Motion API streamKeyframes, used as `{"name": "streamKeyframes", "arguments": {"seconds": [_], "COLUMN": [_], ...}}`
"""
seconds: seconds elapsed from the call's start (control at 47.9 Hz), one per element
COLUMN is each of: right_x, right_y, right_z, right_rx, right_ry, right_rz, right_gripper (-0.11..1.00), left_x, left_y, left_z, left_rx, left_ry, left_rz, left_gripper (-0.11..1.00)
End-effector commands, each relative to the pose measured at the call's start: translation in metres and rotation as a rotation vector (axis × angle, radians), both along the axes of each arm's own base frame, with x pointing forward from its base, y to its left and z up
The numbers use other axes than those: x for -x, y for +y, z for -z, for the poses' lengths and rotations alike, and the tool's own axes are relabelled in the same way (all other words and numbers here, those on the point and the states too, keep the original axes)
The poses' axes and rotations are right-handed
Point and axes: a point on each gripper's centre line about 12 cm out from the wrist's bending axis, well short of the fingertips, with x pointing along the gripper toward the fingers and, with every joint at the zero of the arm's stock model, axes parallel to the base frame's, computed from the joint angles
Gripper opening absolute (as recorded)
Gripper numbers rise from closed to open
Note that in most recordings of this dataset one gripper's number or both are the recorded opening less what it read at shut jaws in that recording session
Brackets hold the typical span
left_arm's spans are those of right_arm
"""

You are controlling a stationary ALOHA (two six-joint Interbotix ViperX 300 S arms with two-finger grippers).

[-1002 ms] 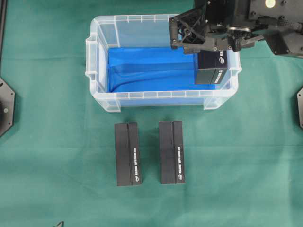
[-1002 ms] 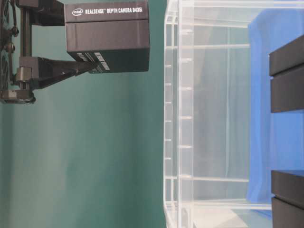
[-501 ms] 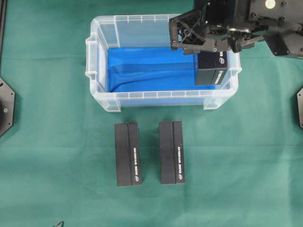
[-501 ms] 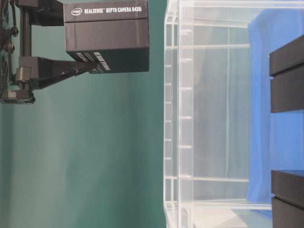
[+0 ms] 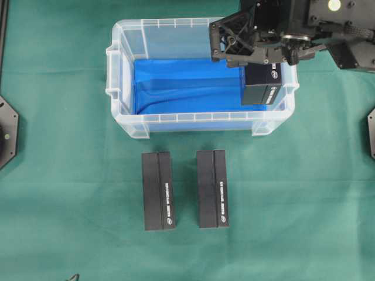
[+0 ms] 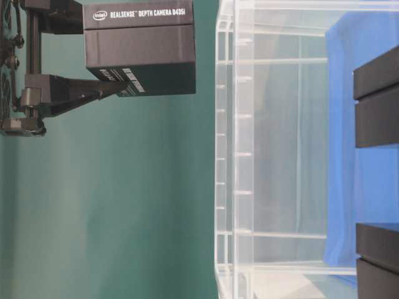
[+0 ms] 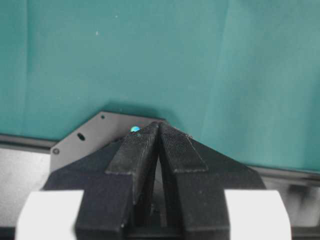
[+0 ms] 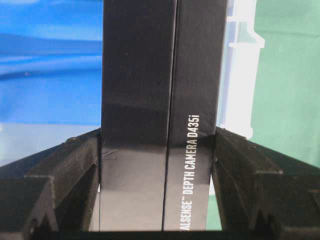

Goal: Take the box out of the case with the right arm.
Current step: 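Lift the gripped right box upward out of the case, then carry the box forward and lower it right of the middle box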

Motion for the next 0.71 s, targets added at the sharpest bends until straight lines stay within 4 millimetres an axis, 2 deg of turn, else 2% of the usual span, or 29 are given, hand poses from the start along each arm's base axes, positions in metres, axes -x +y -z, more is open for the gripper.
{"name": "streamKeyframes", "arguments": {"seconds": [0.0,0.209,0.397,0.585,0.689], "right_x": [0.009,0.008,0.007,0.01,0.013], "right_y": [0.001,0.006,0.021,0.052,0.078], "right_z": [-0.024,-0.025,-0.027,-0.026,-0.026], "right_rx": [0.012,0.011,0.006,-0.008,-0.017], "right_ry": [-0.067,-0.072,-0.084,-0.068,-0.062], "right_rz": [0.0,-0.008,-0.014,0.002,0.012], "right_gripper": [0.65,0.65,0.65,0.65,0.65], "left_x": [-0.001,-0.001,-0.002,-0.002,-0.002], "left_y": [0.001,0.001,0.001,0.001,0.001], "left_z": [-0.003,-0.003,-0.002,-0.002,-0.002], "left_rx": [-0.002,-0.003,-0.004,-0.004,-0.004], "left_ry": [-0.009,-0.009,-0.006,-0.005,-0.005], "left_rz": [-0.006,-0.003,-0.003,-0.001,-0.003], "left_gripper": [0.0,0.0,0.0,0.0,0.0]}}
